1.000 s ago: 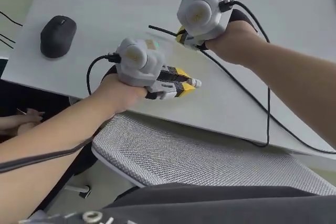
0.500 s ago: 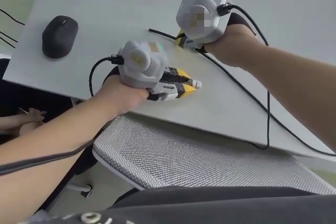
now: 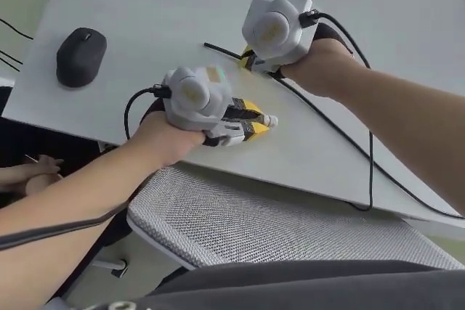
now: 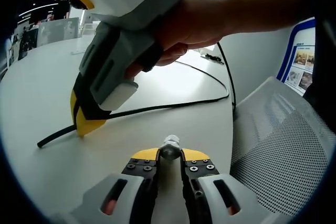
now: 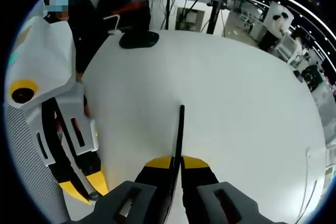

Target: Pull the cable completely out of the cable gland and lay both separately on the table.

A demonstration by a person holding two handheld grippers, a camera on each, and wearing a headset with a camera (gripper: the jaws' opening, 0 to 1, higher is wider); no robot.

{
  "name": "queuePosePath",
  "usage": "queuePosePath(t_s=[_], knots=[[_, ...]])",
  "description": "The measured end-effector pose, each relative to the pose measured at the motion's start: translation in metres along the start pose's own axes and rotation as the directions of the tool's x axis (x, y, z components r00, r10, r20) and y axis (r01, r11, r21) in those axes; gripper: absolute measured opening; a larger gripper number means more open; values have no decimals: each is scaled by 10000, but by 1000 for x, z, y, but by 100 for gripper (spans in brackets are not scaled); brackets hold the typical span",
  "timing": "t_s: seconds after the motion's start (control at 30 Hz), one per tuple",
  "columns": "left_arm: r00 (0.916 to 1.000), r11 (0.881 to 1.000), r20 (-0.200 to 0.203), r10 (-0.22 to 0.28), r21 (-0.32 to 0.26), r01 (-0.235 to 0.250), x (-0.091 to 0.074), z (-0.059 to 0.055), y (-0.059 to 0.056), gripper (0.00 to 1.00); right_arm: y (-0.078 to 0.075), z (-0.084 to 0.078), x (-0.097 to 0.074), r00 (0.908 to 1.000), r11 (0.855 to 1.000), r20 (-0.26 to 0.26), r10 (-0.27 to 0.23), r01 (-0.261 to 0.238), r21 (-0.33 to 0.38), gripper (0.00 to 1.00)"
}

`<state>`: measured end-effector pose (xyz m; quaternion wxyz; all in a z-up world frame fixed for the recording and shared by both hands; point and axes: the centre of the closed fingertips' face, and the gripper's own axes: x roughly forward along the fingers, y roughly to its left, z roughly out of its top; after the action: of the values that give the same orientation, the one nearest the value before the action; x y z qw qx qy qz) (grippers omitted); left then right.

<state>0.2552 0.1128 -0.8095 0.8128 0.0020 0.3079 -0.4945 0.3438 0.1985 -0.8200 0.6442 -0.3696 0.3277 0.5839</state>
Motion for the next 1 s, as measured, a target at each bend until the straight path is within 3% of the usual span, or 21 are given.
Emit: queuePosePath(t_s=[0.37,0.77,0.9,1.0], knots=[[10000,9999,-27,53,102,-52,0,1,-1,16,-2,1,0,10000,10000,70,-55,55,-34,3],[9999,9999,48,107,123,-107,0,4,0,17,-5,-1,1,9998,9998,124,-171,171,-36,13],[9999,9999,78,86,112,-87,0,5,0,19,-7,-3,-6,9995,9997,177,-248,247,75,15],[9999,9999,118,94,70,-95,-1,6,0,20,-6,1,-14,9984,9987,513,-226,202,470,19]])
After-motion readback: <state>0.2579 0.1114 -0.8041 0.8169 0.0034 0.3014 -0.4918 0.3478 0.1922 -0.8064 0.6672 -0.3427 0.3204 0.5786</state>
